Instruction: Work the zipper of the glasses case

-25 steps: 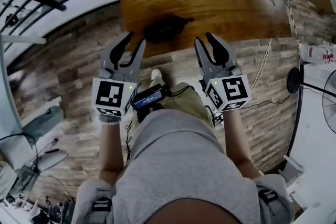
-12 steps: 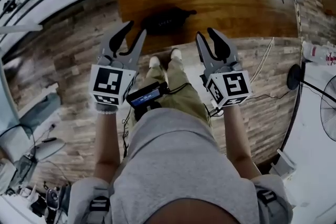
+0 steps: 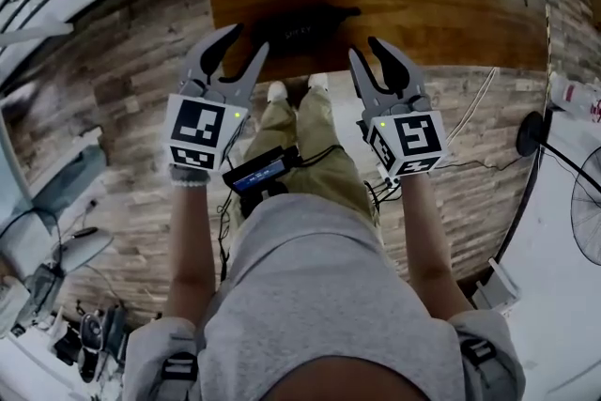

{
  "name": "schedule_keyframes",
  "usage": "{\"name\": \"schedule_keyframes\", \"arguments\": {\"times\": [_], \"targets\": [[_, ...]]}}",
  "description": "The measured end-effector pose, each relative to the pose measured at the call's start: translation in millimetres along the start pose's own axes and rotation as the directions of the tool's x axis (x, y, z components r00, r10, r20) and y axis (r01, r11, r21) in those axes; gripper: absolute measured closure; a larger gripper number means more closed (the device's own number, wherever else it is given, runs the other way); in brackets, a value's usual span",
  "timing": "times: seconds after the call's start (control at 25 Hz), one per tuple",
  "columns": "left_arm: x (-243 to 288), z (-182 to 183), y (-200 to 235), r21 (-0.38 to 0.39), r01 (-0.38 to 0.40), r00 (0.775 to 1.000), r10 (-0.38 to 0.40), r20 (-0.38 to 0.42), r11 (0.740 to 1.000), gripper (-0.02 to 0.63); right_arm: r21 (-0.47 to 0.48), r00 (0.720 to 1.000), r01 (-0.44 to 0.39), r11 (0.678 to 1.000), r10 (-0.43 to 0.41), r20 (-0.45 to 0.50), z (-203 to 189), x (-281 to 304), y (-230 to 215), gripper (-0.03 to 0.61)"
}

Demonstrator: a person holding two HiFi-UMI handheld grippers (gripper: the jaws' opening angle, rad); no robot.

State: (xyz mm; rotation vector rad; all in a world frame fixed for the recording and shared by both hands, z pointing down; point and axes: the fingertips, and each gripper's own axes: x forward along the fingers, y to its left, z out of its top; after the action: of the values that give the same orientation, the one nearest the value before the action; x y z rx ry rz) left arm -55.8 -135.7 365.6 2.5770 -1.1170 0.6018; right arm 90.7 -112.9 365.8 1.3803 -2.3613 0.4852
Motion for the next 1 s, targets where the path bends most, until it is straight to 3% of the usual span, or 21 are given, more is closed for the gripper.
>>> {"name": "schedule_keyframes", "arguments": {"times": [0.4, 1.0], "targets": [[28.7, -30.3, -0.5, 0.011, 0.028, 0.995, -0.027, -0.093, 1.0, 0.437, -0.042, 0.995, -0.045, 0.998, 0.041, -0.095, -37.7, 24.1, -2.3, 0.445], [52.8, -47.9, 2.0, 0.037, 0.081, 0.984, -0.074, -0.161, 0.996, 0.436, -0.142, 0.967, -0.115, 0.983, 0.078, -0.241, -86.7, 60.3, 2.3, 0.445]]}}
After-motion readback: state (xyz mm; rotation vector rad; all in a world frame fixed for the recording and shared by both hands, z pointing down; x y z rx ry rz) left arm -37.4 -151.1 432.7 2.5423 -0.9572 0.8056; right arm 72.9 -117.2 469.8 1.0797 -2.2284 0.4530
